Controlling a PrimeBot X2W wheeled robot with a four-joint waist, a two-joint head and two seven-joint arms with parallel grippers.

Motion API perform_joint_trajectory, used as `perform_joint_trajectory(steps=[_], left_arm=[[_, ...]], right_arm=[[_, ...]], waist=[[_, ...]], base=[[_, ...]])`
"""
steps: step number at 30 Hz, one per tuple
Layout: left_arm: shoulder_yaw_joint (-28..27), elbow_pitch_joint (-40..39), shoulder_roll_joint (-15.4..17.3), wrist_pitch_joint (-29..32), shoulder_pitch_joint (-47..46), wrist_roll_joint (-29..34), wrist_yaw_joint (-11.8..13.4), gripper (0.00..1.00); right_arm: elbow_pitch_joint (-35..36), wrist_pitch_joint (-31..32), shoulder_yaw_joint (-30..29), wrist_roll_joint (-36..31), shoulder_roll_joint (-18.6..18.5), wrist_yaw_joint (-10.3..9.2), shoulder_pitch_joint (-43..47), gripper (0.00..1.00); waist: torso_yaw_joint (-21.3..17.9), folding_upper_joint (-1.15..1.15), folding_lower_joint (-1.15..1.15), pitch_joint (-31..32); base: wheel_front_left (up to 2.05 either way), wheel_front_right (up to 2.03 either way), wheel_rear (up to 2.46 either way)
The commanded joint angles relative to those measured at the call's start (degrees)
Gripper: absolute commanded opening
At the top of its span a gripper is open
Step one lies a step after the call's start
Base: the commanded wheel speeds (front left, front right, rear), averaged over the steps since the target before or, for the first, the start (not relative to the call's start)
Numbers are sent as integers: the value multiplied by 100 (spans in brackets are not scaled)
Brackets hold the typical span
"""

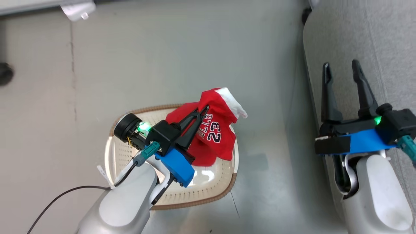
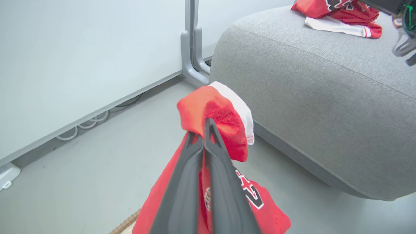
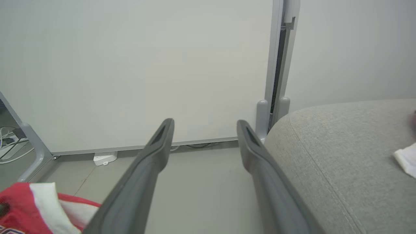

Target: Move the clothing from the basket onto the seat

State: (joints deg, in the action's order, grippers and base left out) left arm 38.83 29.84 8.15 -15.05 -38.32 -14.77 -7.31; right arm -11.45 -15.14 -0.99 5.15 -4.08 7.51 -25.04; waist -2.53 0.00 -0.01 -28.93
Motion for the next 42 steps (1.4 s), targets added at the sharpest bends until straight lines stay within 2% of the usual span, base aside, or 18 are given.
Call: perform_joint_trajectory(steps=[1, 12, 20, 35, 42], left_arm=[[-67, -101, 1, -20, 115, 17, -22, 0], [-136, -673, -64, -19, 303, 22, -26, 0], [-165, -804, -136, -19, 206, -66, -26, 0], [-255, -689, -214, -19, 20, -162, -19, 0], [-301, -615, -174, -19, 13, -127, -19, 0]], right_arm=[[-27, -2, 4, 38, -14, -4, 123, 100], [-239, -2, 84, 115, 39, -4, 663, 100], [-320, -2, 152, 124, 11, -4, 1040, 100], [-344, -2, 295, 158, 59, -4, 1315, 100], [-223, -2, 601, 95, 18, -4, 1313, 100]], waist=[[112, 0, 1, 355], [186, 0, 1, 1333], [279, 0, 1, 1878], [291, 0, 1, 2303], [285, 0, 1, 2321]], base=[[0, 0, 0], [0, 0, 0], [0, 0, 0], [0, 0, 0], [0, 0, 0]])
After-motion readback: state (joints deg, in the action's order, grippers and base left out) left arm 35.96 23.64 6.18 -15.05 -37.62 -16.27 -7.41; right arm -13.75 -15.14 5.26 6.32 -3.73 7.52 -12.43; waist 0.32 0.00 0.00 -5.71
